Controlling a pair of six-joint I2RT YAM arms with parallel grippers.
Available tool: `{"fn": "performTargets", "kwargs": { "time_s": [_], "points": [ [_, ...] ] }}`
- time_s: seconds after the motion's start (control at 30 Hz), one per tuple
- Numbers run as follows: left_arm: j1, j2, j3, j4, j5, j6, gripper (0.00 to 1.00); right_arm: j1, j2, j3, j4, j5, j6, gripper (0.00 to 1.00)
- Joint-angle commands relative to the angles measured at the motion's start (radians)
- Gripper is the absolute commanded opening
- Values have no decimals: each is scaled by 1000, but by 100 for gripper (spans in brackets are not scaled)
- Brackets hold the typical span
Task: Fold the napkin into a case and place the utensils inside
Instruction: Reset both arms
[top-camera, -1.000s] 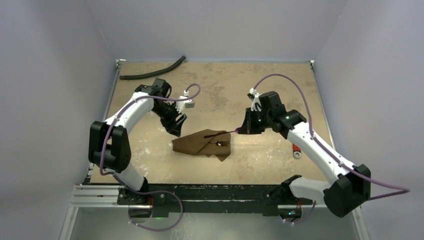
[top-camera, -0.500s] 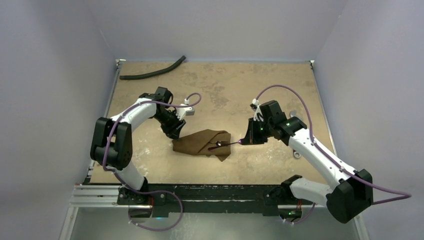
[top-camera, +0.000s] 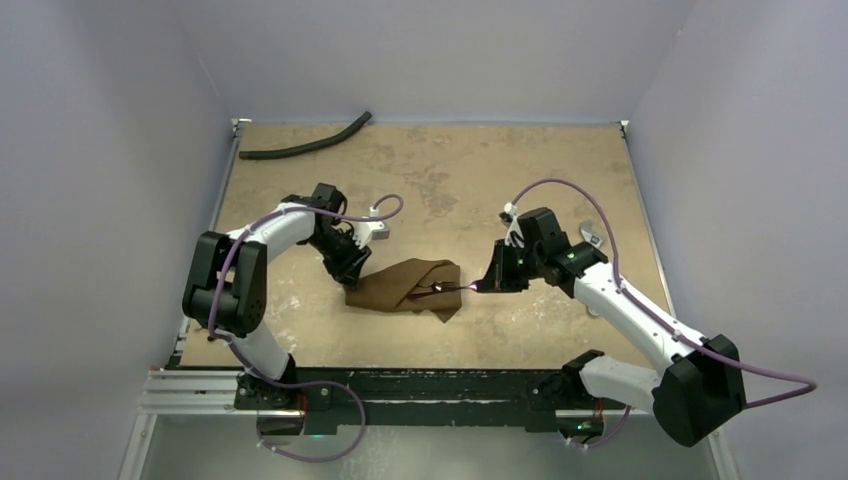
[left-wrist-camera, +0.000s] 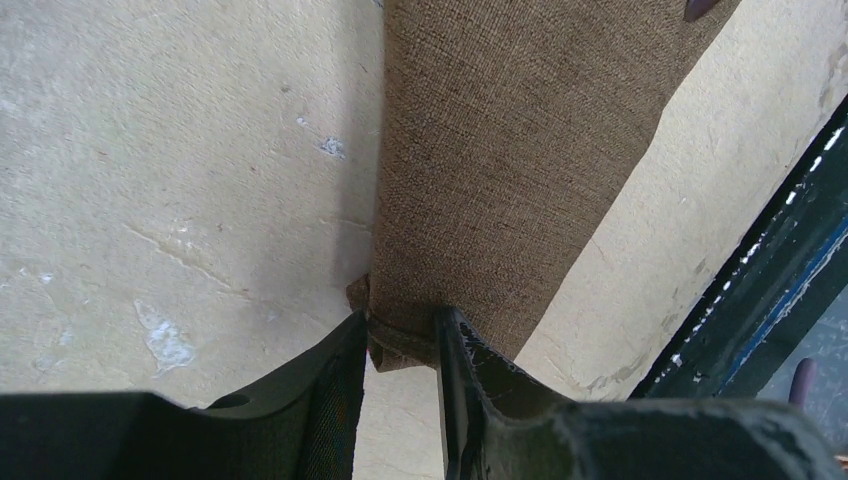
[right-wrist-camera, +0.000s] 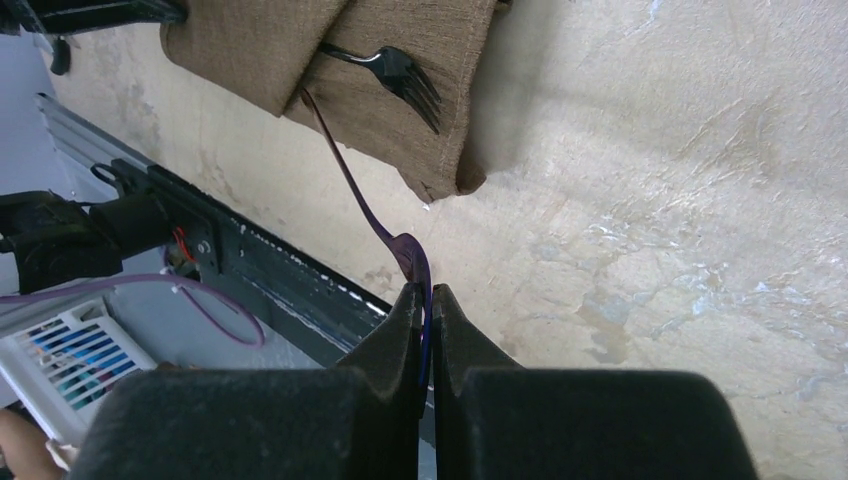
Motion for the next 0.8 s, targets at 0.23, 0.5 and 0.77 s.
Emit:
{"fn": "performTargets", "kwargs": {
  "time_s": [0.23,0.5,0.77],
  "points": [
    [-6,3,-4,53,21,-3,29,0,20,-79,166,-13,96,0],
    [-22,9,-9,58,20,-8,24,0,0,-212,426,-68,210,0],
    [-32,6,-21,59,28,-6,21,25,60,-241,559,-48,285,0]
  ]
}}
